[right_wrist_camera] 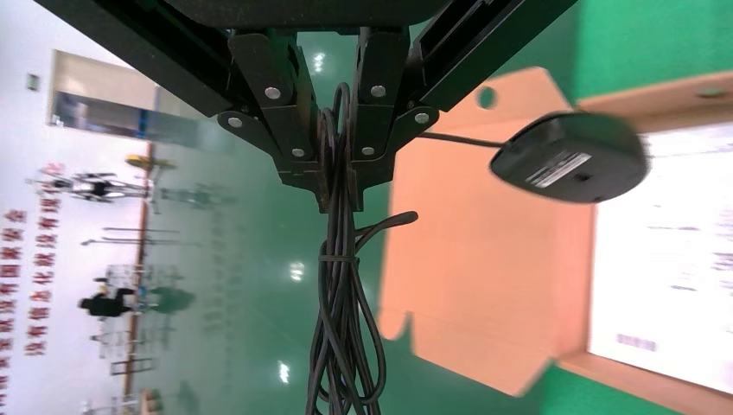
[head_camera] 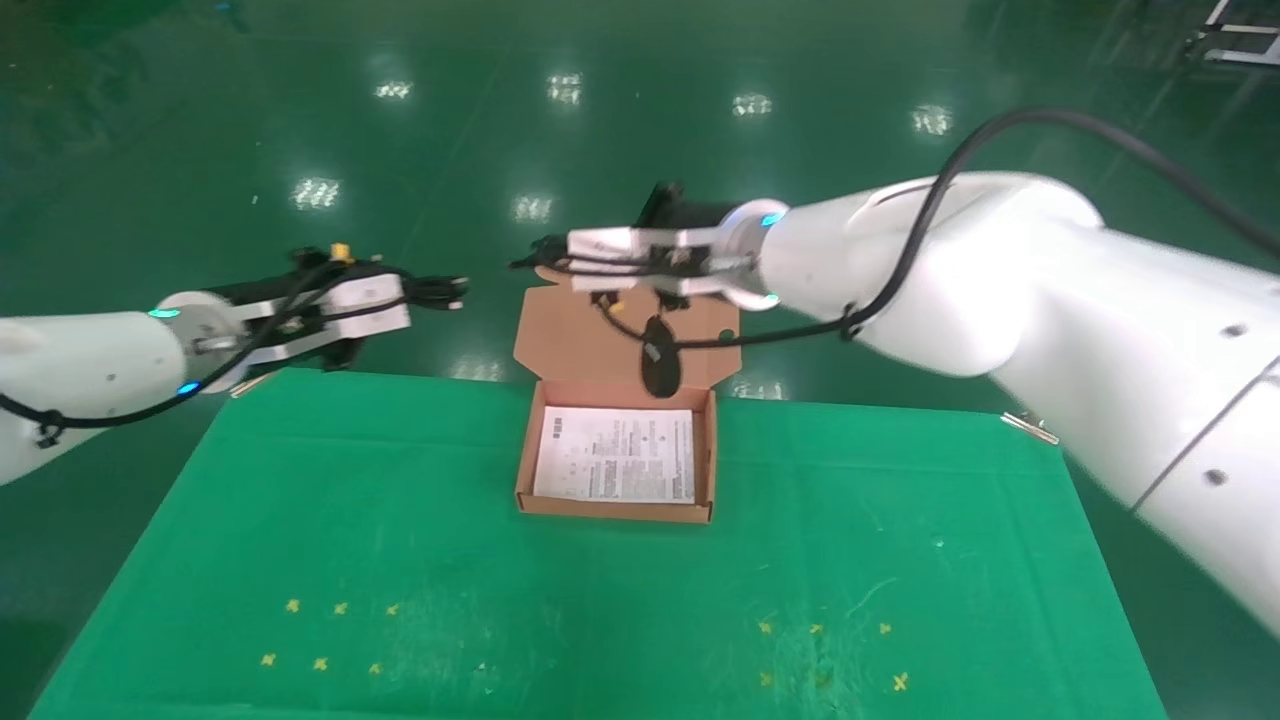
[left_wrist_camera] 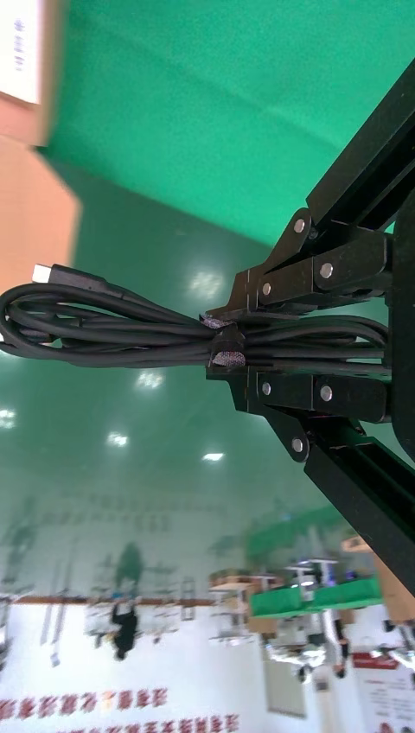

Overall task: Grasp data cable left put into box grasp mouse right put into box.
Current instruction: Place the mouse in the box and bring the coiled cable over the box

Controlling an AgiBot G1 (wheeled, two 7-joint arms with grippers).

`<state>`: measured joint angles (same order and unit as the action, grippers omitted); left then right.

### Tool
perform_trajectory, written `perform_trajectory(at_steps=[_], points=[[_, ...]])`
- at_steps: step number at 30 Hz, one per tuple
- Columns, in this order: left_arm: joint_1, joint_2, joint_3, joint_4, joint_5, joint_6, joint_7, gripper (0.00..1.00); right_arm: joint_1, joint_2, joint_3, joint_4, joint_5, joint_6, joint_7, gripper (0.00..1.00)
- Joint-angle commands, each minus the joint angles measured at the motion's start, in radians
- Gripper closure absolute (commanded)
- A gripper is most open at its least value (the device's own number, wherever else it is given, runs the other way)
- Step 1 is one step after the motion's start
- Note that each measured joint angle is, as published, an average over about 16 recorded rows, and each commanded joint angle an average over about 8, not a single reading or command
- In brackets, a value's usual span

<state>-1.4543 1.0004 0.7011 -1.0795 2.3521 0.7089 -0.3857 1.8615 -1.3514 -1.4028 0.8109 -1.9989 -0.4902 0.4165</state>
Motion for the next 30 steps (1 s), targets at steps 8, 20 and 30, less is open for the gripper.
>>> perform_trajectory(at_steps=[8,20,30], points=[[-0.011,0.006,-0.001,0.053,0.071,0.018,-0.043,1.0,-0.057,-0.012,-0.029,-0.006,0.055,0.019,-0.015,1.0],[-0.009,0.007,-0.003,0.045,0.086,0.023,-0.056,1.0,-0.104,-0.021,-0.069,-0.004,0.169,0.061,-0.083,1.0],[-0.008,0.007,-0.003,0.042,0.089,0.024,-0.059,1.0,-0.159,-0.023,-0.076,-0.045,0.287,0.099,-0.06,1.0]])
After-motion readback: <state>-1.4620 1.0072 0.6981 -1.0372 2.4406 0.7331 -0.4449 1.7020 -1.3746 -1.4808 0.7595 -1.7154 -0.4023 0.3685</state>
